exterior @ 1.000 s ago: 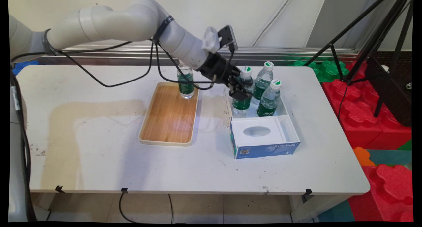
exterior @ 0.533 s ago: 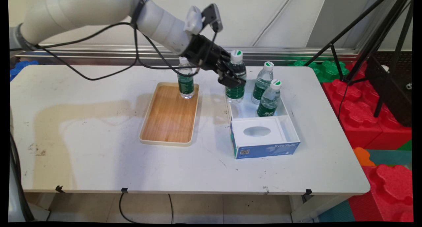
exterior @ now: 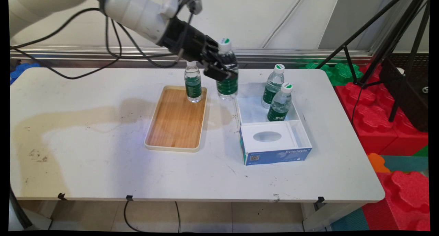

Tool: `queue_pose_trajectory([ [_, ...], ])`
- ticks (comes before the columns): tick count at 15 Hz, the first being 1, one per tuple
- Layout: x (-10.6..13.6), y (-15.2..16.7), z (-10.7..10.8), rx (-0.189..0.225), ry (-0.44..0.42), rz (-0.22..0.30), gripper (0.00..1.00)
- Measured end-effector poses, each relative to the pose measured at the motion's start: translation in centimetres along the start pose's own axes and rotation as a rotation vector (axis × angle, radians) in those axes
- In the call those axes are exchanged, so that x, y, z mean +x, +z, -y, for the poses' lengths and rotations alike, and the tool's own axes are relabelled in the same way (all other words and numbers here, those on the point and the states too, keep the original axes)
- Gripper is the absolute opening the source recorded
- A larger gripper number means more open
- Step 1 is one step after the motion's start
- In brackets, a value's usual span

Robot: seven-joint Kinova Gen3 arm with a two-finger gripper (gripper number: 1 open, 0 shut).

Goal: Place the picked object on the tray

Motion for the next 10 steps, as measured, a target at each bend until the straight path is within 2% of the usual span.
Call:
queue_pose_trajectory([
  [4,-1.8,-3.7,-0.1,0.009,-0.019,0.03,0.0],
  [10,-5.4,-6.2,0.5,0.026,-0.04,0.091,0.0],
])
